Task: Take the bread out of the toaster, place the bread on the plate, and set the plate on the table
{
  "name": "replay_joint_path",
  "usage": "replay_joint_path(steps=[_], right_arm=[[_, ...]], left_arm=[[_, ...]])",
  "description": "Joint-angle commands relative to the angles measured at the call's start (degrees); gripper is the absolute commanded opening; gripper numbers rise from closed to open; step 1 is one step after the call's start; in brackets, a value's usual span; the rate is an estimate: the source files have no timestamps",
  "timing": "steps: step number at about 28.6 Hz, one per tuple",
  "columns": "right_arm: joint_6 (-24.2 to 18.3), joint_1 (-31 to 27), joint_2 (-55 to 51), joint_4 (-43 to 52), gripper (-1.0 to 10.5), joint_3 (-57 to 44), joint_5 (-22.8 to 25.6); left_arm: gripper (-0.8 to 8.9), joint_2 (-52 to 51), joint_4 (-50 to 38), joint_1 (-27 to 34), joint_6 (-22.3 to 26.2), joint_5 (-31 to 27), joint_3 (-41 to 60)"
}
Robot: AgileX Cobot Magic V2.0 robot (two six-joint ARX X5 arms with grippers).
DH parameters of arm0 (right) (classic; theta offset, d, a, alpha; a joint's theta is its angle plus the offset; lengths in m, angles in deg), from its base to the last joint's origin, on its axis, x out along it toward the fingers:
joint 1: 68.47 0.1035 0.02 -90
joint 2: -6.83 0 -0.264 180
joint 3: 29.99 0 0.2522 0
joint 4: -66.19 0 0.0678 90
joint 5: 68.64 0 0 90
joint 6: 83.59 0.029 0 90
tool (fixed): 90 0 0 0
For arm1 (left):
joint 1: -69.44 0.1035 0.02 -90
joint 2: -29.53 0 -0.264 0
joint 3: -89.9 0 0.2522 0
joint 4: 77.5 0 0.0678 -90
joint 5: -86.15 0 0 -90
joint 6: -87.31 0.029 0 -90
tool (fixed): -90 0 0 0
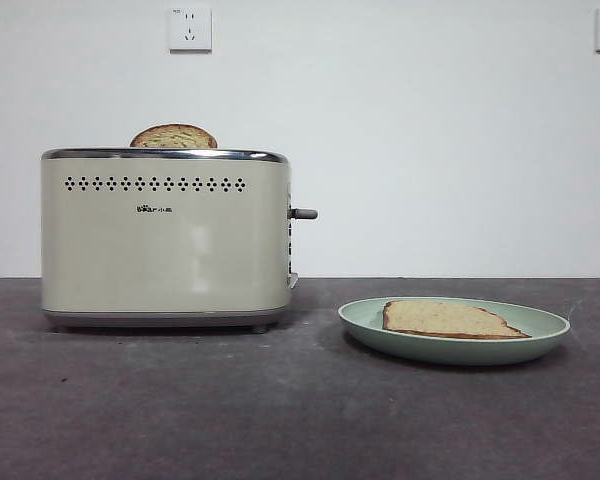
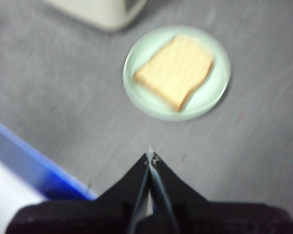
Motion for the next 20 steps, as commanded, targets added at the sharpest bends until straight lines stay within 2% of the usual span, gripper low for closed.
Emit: replay_joint_path(steps=[1,4,8,10,14,20], right_arm=[[2.9,-0.5,-3.1,8.4,0.0,-0.3,-0.6],[9.8,-1.5,-6.5,21.6,0.0,-3.2,0.4],[20.0,-2.7,-11.0,35.3,0.0,-12.2,7.9],[23.0,-2.9,-13.3,39.8,0.0,-17.4,11.4],[24.3,-2.9,-18.7,51.5,0.0,-30.2,15.0],[24.1,-2.9,-25.0,60.0,0.0,-44.7,16.3]], left_arm=[[-0.04,-0.2,-0.5,0.0,-0.2,-0.2,0.7],[-0.04,-0.2,-0.5,0.0,-0.2,-0.2,0.7],[-0.04,-0.2,-0.5,0.0,-0.2,-0.2,0.7],[-0.04,-0.2,-0.5,0.0,-0.2,-0.2,0.7],[-0.04,-0.2,-0.5,0.0,-0.2,-0.2,0.7],[-0.04,-0.2,-0.5,0.0,-0.2,-0.2,0.7]])
